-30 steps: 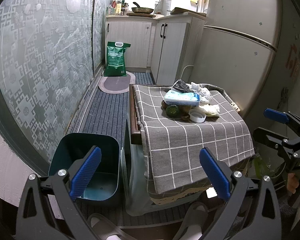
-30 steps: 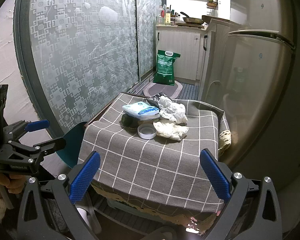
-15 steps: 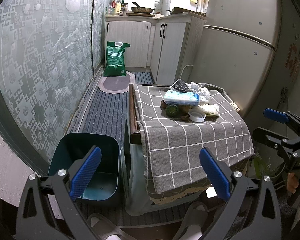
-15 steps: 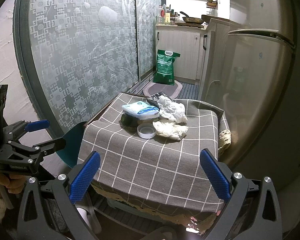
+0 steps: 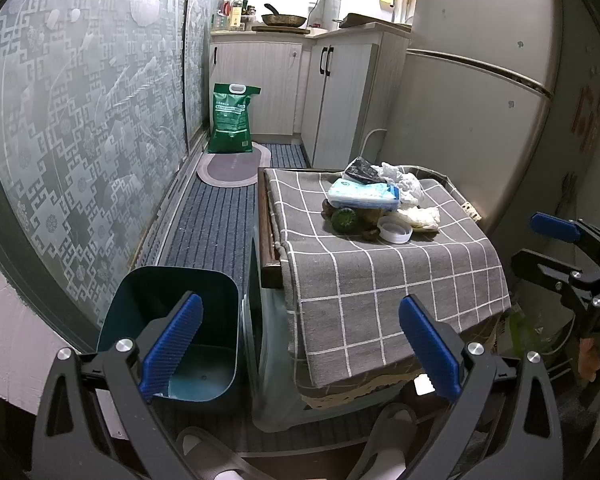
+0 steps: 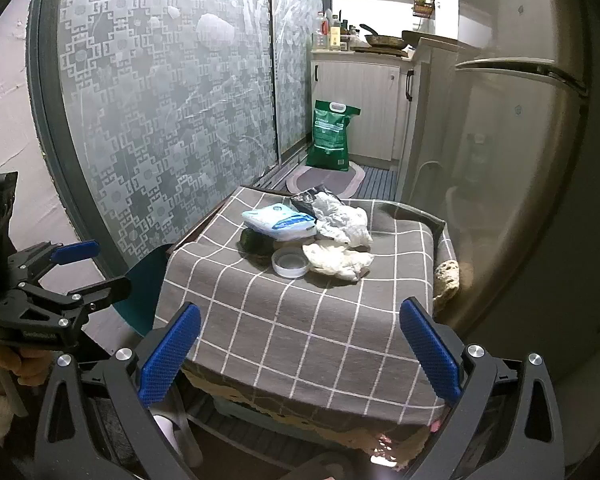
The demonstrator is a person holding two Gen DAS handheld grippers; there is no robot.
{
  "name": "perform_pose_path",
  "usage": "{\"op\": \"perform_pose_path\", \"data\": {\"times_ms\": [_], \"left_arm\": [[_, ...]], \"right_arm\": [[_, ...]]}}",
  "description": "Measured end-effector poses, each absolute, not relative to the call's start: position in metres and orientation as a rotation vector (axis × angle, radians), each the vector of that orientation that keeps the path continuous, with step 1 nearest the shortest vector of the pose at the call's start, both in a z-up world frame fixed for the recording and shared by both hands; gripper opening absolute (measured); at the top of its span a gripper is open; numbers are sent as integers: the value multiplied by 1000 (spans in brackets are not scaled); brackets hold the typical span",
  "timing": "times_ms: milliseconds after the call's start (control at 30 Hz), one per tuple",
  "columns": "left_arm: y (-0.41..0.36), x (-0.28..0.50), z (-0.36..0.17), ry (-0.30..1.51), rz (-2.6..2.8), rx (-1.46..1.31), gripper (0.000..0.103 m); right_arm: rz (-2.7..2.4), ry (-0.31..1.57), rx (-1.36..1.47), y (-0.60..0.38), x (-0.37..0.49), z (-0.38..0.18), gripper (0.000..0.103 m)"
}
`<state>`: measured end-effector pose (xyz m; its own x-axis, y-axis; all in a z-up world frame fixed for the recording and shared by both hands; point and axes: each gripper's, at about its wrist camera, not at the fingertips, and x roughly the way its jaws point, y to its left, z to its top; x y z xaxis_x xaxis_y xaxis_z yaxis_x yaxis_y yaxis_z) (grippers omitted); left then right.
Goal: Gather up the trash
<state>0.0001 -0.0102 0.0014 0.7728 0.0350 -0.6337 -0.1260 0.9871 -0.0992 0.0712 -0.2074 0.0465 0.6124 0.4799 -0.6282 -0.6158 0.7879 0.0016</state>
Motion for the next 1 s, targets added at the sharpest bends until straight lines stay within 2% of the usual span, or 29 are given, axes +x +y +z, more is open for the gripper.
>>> {"op": "perform_pose_path", "data": {"times_ms": [300, 367, 433, 533, 767, 1000], "left_arm": [[-9, 2, 0, 685, 92, -130, 100], [-10, 3, 0, 683, 85, -126, 97], [-11, 4, 2, 683, 71, -126, 87], [-14, 6, 7, 677, 57, -125, 84], [-22, 21, 16, 679, 16, -102, 79], [-22, 46, 22, 704, -72, -63, 57]], "right_arm": [[658, 644, -186, -222, 73, 53, 100], [660, 645, -183, -224, 73, 54, 100], [664, 645, -177, -224, 73, 55, 100], [668, 649, -166, -225, 74, 60, 99], [727, 715, -166, -216, 84, 58, 90], [736, 753, -222, -204, 110, 57, 78]]}}
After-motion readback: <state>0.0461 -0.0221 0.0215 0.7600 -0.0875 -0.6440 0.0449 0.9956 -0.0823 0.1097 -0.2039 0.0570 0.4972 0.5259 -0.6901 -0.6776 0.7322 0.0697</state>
